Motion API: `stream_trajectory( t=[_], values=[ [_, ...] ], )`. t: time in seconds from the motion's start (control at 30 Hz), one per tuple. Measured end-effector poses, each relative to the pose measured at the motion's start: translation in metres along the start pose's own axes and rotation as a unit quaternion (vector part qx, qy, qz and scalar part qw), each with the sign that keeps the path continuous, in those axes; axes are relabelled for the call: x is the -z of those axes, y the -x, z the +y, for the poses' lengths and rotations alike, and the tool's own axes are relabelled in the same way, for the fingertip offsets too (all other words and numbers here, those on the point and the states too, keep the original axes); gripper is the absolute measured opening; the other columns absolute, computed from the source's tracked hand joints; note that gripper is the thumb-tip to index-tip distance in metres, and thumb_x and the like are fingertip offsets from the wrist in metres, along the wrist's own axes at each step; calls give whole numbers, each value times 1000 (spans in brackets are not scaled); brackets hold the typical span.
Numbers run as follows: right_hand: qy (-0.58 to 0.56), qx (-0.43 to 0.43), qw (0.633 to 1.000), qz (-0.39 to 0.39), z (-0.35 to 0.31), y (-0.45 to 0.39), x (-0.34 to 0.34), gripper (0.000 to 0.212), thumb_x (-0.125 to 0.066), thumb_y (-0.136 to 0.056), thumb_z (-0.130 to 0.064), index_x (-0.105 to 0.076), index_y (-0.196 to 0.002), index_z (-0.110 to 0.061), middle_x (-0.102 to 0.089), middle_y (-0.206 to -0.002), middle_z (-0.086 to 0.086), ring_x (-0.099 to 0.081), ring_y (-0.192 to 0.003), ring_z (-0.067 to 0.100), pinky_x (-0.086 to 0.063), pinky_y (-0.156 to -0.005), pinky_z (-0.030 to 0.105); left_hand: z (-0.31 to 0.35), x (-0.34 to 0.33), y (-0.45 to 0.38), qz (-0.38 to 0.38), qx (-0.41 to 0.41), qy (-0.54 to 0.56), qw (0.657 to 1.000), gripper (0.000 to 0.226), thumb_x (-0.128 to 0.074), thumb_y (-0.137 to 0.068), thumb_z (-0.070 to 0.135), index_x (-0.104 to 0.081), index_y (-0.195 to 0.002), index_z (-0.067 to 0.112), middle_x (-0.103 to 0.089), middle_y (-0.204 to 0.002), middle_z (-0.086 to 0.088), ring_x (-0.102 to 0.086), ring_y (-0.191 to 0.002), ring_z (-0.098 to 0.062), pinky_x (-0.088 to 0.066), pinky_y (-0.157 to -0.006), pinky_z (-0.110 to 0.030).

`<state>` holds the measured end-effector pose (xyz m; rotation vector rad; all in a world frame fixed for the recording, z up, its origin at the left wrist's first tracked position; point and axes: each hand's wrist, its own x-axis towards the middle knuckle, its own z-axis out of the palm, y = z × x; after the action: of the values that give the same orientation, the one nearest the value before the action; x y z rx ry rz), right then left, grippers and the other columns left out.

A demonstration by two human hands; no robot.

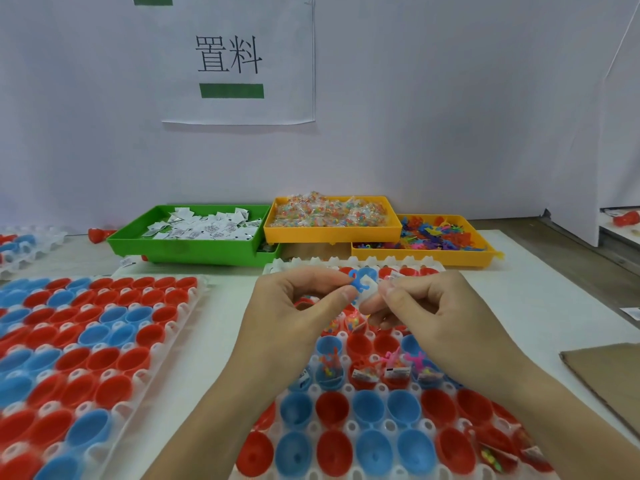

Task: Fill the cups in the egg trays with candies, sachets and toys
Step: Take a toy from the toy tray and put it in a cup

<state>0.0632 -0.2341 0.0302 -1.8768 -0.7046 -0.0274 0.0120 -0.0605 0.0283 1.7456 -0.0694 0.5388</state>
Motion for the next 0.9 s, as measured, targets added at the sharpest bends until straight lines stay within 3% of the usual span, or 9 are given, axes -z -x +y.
stream_trajectory(
  t=[0.2,0.4,0.53,0.63,0.77,0.9],
  values=[
    [-2,25,1000,-5,-3,2,-1,30,-55,-99,-21,-80,-84,-19,-76,-82,-12,-72,-84,5,-55,-76,16,-2,-1,1,-42,3,15,999,20,-73,-85,14,-76,-84,33,-74,-82,8,-68,-80,-7,-54,-73,-21],
    [5,46,999,-6,-5,3,1,31,-55,-99,-20,-80,-81,-21,-75,-81,-13,-70,-84,3,-50,-76,10,-3,-2,1,-48,23,78,996,11,-72,-75,30,-79,-83,30,-77,-84,0,-72,-79,-14,-55,-71,-20],
    [-10,45,999,-7,-4,2,3,26,-56,-98,-21,-77,-82,-18,-75,-82,-5,-71,-83,11,-56,-77,22,-4,0,1,-25,22,96,995,12,-74,-71,32,-79,-81,31,-76,-81,0,-71,-72,-12,-55,-68,-20],
    [-46,39,998,0,-4,1,4,10,-64,-94,-25,-69,-90,-18,-75,-85,-1,-73,-84,13,-59,-78,27,-2,1,1,-21,25,108,994,14,-76,-68,32,-79,-82,30,-76,-80,0,-71,-69,-12,-55,-66,-18],
    [-66,31,997,5,-3,1,2,30,-67,-79,-43,-71,-103,-25,-76,-91,-5,-73,-87,11,-60,-78,27,0,-1,1,-27,20,101,994,14,-77,-70,29,-76,-84,26,-76,-80,-2,-70,-70,-12,-55,-66,-20],
    [-57,26,998,2,-3,0,2,19,-71,-87,-28,-74,-105,-25,-76,-90,-10,-74,-82,7,-60,-77,23,1,-3,3,-33,23,90,995,15,-77,-71,26,-75,-86,28,-76,-81,-2,-72,-73,-12,-54,-66,-17]
  ],
)
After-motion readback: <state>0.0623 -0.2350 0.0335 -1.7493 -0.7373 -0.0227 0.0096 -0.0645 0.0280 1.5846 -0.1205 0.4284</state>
